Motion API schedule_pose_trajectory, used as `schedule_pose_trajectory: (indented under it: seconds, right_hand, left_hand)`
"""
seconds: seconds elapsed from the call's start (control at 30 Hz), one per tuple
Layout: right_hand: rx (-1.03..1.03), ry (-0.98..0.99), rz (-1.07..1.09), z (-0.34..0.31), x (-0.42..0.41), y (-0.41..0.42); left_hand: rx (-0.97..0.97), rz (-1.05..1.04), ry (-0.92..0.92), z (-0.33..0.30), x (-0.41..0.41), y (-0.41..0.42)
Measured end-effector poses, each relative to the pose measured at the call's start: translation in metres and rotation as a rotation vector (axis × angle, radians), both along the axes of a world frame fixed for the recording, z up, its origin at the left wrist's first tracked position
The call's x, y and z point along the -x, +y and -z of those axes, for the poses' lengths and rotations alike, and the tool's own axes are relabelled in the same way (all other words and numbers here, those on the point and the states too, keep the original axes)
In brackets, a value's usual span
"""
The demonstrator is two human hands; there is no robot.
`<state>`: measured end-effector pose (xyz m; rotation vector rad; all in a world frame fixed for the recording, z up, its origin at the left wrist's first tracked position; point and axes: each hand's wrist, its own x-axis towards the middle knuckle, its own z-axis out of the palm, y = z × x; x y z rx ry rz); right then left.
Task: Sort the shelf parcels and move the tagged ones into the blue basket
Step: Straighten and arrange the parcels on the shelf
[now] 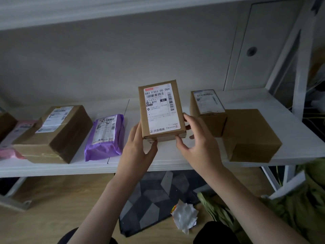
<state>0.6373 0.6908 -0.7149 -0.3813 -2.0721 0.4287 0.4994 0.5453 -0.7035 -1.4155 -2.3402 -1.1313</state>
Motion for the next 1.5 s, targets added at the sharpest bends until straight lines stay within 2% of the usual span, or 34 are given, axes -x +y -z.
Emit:
schedule_pose_trajectory:
  seconds: [0.23, 0.4, 0.67, 0.8, 0.93, 1.17, 1.37, 1.5]
  right_hand:
    - [0.121, -0.165, -0.033, 0.016, 0.001, 0.003]
    - [0.181, -0.261, -0.068, 0.026, 0.023, -0.009]
    - [0.198, -0.386, -0.132, 0.020, 0.072, -0.025]
    - [0.128, -0.491, -0.122, 0.017, 0.049, -0.015]
    - [0.170, -0.562, -0.093, 0.020, -0.016, 0.007]
    - [0.270, -0.634, 0.096, 0.017, -0.092, 0.057]
    - [0.277, -0.688, 0.256, 0.011, -0.104, 0.093]
    - [0.329, -0.680, 0.237, 0.004, -0.094, 0.110]
  left_hand:
    - [0.101, 0.026, -0.108, 0.012, 0.005, -0.007]
    - [0.248, -0.003, -0.184, 0.020, 0.031, -0.027]
    - [0.375, -0.123, -0.135, 0.013, 0.065, -0.050]
    - [0.512, -0.165, -0.087, 0.013, 0.049, -0.068]
    - [0.517, -0.180, -0.062, 0.013, 0.016, -0.072]
    - [0.463, -0.001, 0.083, 0.007, -0.023, -0.009]
    - [0.496, 0.127, 0.188, 0.015, -0.030, 0.066]
    - [0.522, 0.131, 0.186, 0.016, -0.027, 0.109]
